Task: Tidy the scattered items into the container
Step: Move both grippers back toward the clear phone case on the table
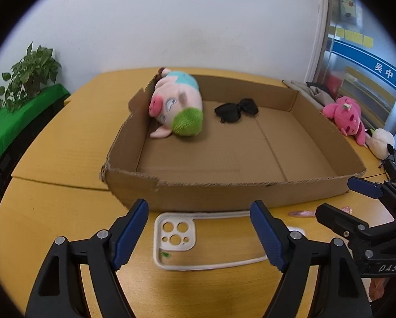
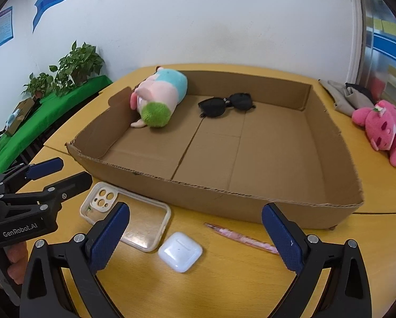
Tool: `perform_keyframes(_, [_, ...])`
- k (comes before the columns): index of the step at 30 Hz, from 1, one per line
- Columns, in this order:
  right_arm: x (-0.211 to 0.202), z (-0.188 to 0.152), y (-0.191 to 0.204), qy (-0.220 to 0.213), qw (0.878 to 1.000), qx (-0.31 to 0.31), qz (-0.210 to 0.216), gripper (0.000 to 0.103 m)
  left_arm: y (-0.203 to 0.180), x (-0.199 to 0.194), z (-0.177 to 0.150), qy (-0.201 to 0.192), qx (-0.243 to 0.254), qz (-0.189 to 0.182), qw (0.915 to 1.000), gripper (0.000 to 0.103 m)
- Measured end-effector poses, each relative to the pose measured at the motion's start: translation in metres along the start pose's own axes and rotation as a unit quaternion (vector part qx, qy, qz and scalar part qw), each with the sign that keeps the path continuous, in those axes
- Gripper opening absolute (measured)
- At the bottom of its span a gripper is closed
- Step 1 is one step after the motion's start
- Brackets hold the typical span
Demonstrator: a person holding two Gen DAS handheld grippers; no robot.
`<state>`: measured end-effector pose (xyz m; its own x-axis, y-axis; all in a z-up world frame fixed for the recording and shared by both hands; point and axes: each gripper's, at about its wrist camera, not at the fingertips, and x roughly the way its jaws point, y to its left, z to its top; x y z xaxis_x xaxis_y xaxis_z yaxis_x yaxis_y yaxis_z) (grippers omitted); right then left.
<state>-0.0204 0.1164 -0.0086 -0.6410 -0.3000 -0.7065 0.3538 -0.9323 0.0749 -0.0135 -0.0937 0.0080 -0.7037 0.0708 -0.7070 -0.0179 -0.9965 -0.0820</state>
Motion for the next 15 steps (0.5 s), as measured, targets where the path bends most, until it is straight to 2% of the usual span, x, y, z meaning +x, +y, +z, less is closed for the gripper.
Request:
perform_keyframes(6, [0.029,-0.004,0.018,0.035,0.999,-0.005,0.021,0.101,0.021,0.026,-0.013,0.048,-0.011,0.024,0.9985,0.075])
perform_keyframes(7, [0.034,-0.004,0.022,0.040,0.999,-0.009,0.020,0.101,0.025,0.031,-0.016,0.060,-0.017,0.021,0.9978,0.071])
perform_keyframes(9, [0.046,-0.006,0.029,0.052,0.998,-0.018,0.019,0.100,0.032,0.042,-0.021,0.086,-0.029,0.016,0.9958,0.052])
perform_keyframes(11, [0.055,-0.007,0.035,0.063,0.997,-0.028,0.018,0.098,0.036,0.051,-0.027,0.107,-0.036,0.011,0.9935,0.039])
perform_keyframes(14, [0.065,-0.010,0.039,0.073,0.997,-0.034,0.015,0.098,0.038,0.052,-0.032,0.110,-0.035,0.008,0.9933,0.033])
perform_keyframes(15, [0.068,-0.011,0.039,0.076,0.996,-0.035,0.013,0.097,0.037,0.052,-0.033,0.110,-0.034,0.004,0.9934,0.026])
